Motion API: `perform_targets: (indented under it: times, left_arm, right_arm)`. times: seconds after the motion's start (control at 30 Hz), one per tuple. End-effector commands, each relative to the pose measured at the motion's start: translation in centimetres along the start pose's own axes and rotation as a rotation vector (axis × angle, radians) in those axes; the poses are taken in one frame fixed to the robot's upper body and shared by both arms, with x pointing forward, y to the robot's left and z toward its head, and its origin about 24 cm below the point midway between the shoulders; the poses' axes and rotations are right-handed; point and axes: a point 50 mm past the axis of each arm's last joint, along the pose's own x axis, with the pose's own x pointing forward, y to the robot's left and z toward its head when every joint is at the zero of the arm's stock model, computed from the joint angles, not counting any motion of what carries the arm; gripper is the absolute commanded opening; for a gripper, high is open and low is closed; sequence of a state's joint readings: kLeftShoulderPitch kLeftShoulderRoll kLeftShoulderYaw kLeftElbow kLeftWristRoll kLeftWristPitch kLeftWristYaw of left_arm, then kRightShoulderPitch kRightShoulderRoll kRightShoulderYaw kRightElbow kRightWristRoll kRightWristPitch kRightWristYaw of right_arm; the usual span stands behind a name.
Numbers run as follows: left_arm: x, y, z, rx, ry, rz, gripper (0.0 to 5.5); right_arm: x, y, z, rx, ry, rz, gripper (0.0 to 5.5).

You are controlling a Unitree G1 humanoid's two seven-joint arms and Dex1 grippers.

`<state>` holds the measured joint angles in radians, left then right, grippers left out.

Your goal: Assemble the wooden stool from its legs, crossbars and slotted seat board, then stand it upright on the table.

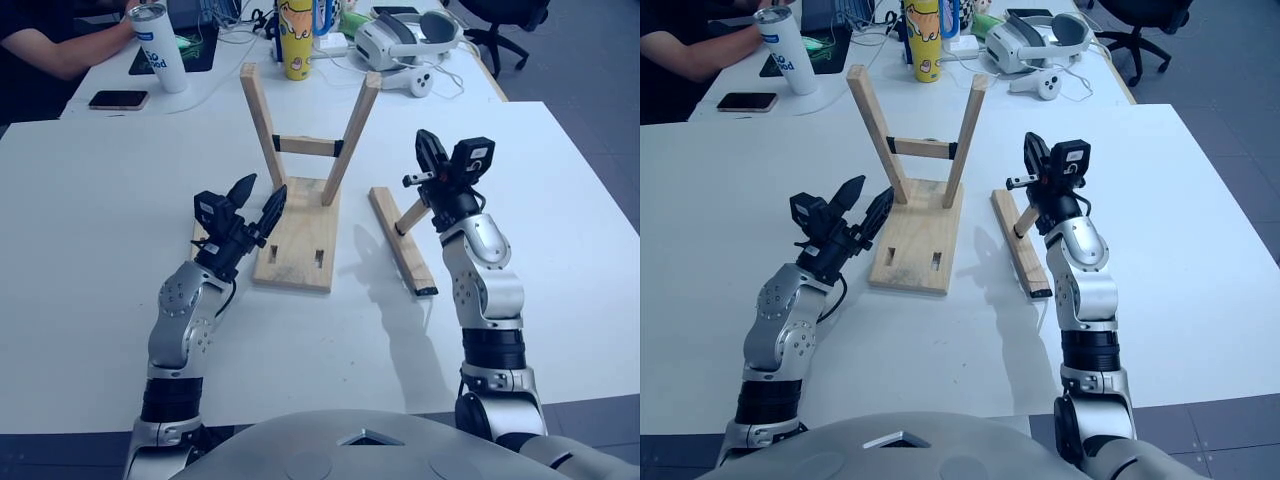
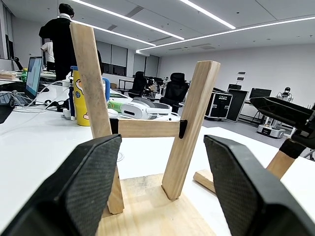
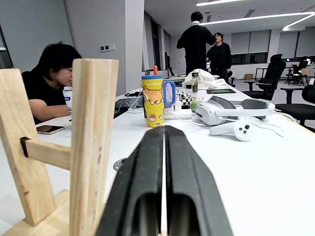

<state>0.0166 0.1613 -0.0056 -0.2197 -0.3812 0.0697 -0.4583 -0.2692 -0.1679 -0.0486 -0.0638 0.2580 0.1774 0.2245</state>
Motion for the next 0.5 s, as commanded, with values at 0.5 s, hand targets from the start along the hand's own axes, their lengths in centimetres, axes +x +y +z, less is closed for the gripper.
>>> perform_targets:
  times: [0.5]
  left_arm:
    - [-1.0, -0.2, -1.3, -0.01, 0.034, 0.043, 3.09]
  right_arm:
    - [-6.1, 5.1, -1.1, -0.372, 0.093, 0.472, 0.04]
